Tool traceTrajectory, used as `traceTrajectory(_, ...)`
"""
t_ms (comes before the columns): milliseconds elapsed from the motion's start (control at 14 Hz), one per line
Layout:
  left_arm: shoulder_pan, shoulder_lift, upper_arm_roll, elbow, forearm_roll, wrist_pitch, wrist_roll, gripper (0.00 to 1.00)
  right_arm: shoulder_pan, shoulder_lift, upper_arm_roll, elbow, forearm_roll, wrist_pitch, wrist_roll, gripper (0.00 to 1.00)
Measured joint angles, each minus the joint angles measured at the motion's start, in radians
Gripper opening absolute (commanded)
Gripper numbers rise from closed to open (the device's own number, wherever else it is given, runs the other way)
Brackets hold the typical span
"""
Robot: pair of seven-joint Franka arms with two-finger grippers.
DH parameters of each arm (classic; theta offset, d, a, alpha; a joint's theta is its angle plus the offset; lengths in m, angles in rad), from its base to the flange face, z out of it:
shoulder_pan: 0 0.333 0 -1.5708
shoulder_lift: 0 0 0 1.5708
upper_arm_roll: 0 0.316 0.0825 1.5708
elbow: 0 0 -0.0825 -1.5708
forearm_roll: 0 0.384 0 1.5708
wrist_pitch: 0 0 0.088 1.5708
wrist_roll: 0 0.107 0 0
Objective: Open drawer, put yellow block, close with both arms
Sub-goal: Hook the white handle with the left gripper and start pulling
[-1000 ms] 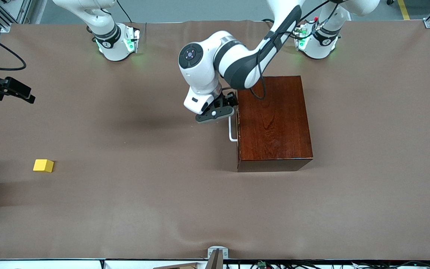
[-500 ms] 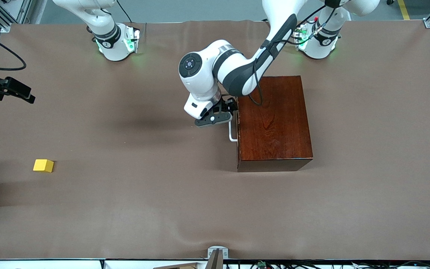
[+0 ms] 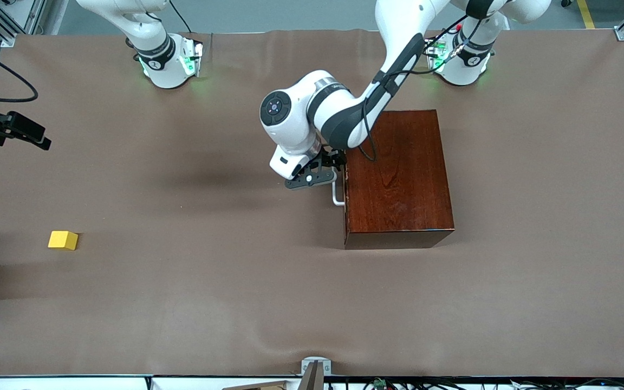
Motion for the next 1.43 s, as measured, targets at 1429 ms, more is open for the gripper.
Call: traceTrajectory(1429,-0.008,0.022,-0.001,-0.005,0.005,0.18,-0.081,1.0,0.0,0.0,0.0,0.0,0.0,0.0,0.0,1.0)
